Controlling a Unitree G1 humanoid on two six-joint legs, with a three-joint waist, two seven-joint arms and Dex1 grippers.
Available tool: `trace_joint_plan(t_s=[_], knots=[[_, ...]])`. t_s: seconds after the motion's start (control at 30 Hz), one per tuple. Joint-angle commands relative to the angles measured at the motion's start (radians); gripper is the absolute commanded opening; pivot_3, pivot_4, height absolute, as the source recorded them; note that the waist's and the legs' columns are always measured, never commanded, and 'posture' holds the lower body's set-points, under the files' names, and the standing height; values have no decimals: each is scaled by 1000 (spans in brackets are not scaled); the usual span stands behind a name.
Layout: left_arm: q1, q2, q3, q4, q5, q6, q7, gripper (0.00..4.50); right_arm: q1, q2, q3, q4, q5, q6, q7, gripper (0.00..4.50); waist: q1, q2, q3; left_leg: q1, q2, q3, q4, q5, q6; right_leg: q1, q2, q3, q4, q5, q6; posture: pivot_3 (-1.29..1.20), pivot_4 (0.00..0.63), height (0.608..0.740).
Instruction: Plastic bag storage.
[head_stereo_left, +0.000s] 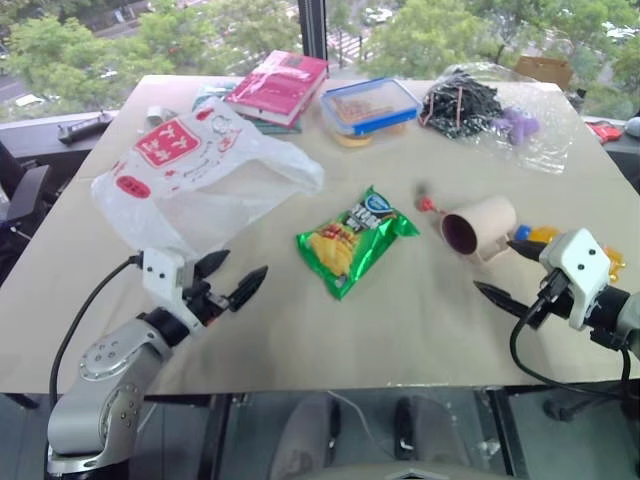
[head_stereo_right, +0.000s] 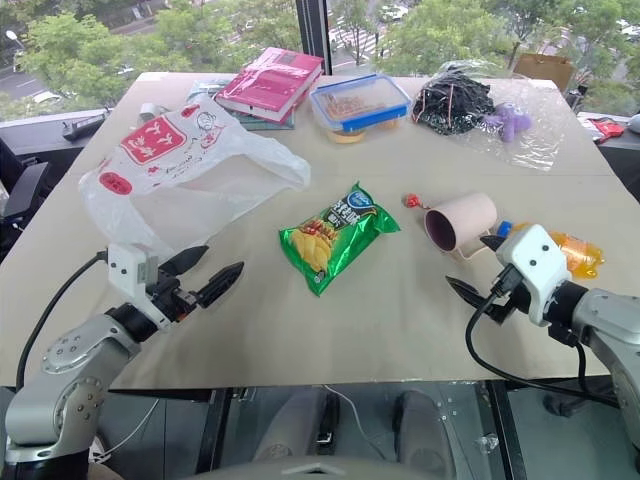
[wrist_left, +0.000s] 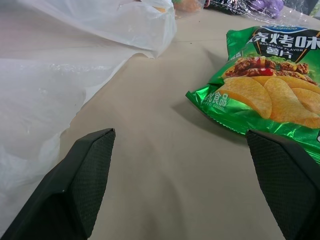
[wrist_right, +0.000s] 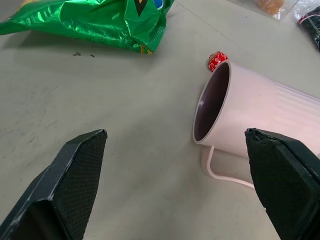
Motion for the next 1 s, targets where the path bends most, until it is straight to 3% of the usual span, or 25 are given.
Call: trace_joint_plan(t_s=[0.03, 0.27, 0.5, 0.6, 0.77, 0.87, 1.0], knots=[[-5, 0, 19, -54, -11, -19, 8, 4375, 16, -10, -26, -11, -4, -36, 11, 4475, 0, 0, 0, 0, 0, 0, 0, 0, 0, 0, 0, 0, 0, 0, 0, 0, 150, 740], [-76, -22, 2, -101, -39, 20, 79, 4375, 35, 3, -14, -26, -7, -76, 6, 4475, 1, 0, 0, 0, 0, 0, 0, 0, 0, 0, 0, 0, 0, 0, 0, 0, 150, 740], [-278, -15, -40, -97, 34, 86, 235, 4375, 10, 30, 40, -110, 23, -110, -3, 4475, 2, -1, 0, 0, 0, 0, 0, 0, 0, 0, 1, 1, 0, 2, 3, 0, 150, 740], [-380, 66, -123, -55, 247, 165, 375, 4375, -12, 36, 72, -148, 17, -99, -27, 4475, 1, -1, 0, 0, 0, 0, 0, 0, 0, 0, 2, 1, 0, 2, 4, 0, 150, 740], [-451, 268, -304, 26, 549, 153, 388, 4375, -68, 45, 91, -171, 71, -77, -33, 4475, -4, -1, 1, 0, 1, 2, -1, 0, 0, -1, 6, 5, -1, 2, 4, 0, 150, 740], [-502, 292, -359, 117, 608, 226, 370, 4375, -99, 40, 96, -178, 88, -55, -49, 4475, 0, -1, 1, 0, 2, 2, -1, 0, 0, -2, 6, 4, -1, 2, 5, 0, 150, 740], [-612, 280, -446, 310, 704, 171, 359, 4375, -124, 41, 101, -203, 109, -21, -80, 4475, 2, -2, 2, -1, 2, 1, -1, 0, 0, -2, 6, 4, -2, 1, 7, 0, 150, 740]])
